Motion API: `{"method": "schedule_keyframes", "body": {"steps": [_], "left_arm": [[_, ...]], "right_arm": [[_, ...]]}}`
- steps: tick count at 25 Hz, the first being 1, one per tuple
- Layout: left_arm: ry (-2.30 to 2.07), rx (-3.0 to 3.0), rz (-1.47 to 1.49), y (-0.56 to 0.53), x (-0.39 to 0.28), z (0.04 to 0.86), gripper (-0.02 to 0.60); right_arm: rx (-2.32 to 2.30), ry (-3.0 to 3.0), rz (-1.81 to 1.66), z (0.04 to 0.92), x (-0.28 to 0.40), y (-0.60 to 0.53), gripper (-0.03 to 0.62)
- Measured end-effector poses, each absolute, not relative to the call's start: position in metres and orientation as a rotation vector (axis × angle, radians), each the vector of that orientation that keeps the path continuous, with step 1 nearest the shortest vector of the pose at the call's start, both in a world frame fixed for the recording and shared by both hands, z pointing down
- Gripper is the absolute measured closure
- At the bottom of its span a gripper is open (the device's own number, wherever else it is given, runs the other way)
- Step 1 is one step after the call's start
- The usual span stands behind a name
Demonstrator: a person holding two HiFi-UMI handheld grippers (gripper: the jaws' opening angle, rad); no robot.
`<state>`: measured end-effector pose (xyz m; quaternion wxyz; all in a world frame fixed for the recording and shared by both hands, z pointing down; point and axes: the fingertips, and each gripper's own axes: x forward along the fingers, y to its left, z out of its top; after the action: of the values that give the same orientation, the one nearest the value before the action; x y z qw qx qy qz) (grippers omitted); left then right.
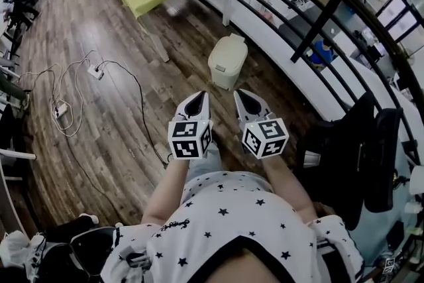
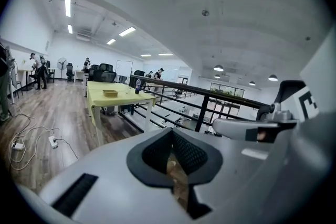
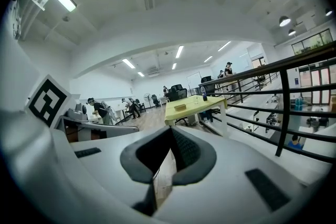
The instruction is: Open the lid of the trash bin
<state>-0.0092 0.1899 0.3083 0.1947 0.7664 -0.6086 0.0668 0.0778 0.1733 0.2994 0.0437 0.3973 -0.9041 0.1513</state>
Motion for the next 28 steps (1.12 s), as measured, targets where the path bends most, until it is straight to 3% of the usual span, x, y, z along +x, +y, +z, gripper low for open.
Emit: {"method": "schedule_keyframes", "body": {"steps": [28], "left_arm": [[-1.544, 2.157, 0.272, -0.015, -0.139, 0.355, 0.571]], "right_arm": [[1.399, -2.588, 0.484, 0.331, -0.029, -0.036, 0.6]]}}
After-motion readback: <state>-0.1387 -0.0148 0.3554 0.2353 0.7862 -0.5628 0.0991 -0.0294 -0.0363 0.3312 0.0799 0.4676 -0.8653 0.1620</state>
